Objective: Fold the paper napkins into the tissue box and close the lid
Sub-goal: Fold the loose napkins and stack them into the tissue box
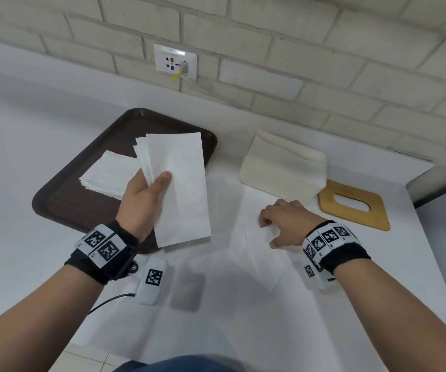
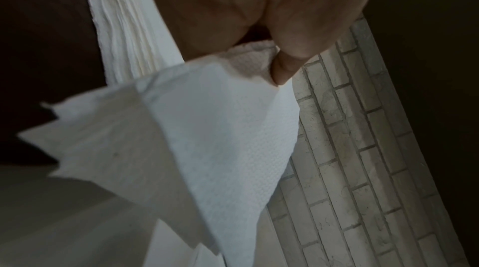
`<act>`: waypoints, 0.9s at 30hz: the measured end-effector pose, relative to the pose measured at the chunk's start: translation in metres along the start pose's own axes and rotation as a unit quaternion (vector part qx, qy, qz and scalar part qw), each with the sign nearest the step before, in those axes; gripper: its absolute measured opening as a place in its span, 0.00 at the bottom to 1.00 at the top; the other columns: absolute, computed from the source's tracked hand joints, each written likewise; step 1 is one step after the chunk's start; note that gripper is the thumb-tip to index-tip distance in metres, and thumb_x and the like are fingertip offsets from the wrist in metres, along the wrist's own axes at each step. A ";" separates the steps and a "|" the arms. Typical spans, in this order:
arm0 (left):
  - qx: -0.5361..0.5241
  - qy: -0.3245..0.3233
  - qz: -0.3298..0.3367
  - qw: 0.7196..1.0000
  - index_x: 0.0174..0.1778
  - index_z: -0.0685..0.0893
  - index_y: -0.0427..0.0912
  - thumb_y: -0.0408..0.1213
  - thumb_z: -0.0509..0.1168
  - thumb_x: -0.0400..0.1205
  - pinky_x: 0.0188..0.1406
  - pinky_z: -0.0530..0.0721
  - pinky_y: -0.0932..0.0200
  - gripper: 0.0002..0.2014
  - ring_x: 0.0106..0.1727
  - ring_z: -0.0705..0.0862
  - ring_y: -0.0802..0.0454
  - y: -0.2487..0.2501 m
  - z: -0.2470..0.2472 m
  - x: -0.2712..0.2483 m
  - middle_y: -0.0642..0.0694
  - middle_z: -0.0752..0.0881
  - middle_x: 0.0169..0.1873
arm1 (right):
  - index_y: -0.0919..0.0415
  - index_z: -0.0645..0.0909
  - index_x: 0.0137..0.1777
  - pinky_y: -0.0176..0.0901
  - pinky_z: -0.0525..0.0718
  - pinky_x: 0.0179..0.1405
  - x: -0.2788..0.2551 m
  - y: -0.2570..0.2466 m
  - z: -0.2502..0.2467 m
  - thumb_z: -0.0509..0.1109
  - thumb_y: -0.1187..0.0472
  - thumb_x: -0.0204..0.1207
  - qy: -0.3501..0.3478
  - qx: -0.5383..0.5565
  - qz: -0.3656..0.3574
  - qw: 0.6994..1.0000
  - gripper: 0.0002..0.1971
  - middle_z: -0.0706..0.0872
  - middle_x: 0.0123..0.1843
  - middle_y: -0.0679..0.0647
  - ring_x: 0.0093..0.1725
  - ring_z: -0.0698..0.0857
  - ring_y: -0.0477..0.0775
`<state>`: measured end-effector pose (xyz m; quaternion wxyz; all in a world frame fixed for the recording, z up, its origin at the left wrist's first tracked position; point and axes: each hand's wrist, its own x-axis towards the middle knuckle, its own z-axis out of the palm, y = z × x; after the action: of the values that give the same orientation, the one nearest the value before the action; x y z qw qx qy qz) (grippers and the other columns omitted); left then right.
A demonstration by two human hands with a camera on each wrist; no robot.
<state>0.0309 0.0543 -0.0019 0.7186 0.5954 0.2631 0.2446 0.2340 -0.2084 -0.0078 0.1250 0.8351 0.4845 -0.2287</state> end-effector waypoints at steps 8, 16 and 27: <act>0.004 0.009 -0.003 1.000 0.74 0.83 0.45 0.36 0.63 0.91 0.76 0.81 0.35 0.15 0.69 0.89 0.45 -0.004 -0.005 0.003 0.47 0.91 0.66 | 0.45 0.81 0.55 0.58 0.55 0.83 -0.011 -0.010 -0.006 0.71 0.53 0.78 -0.018 -0.061 -0.026 0.998 0.07 0.81 0.52 0.40 0.67 0.75 0.47; 0.013 0.000 -0.011 1.000 0.74 0.83 0.45 0.38 0.64 0.91 0.74 0.82 0.36 0.15 0.67 0.89 0.46 -0.004 -0.002 -0.002 0.48 0.91 0.65 | 0.33 0.58 0.82 0.72 0.45 0.85 0.020 -0.040 -0.023 0.66 0.69 0.78 0.004 -0.113 -0.054 0.992 0.41 0.83 0.43 0.49 0.57 0.83 0.59; 0.021 0.013 -0.020 0.999 0.71 0.85 0.46 0.36 0.64 0.92 0.72 0.84 0.35 0.13 0.65 0.91 0.46 -0.009 -0.007 -0.002 0.48 0.92 0.62 | 0.44 0.82 0.63 0.58 0.57 0.83 -0.014 -0.030 -0.020 0.73 0.52 0.80 0.051 -0.069 -0.076 0.993 0.13 0.80 0.55 0.40 0.68 0.77 0.50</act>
<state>0.0252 0.0565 -0.0117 0.7070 0.6020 0.2896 0.2322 0.2076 -0.1948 0.0170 0.1393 0.7959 0.5669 -0.1606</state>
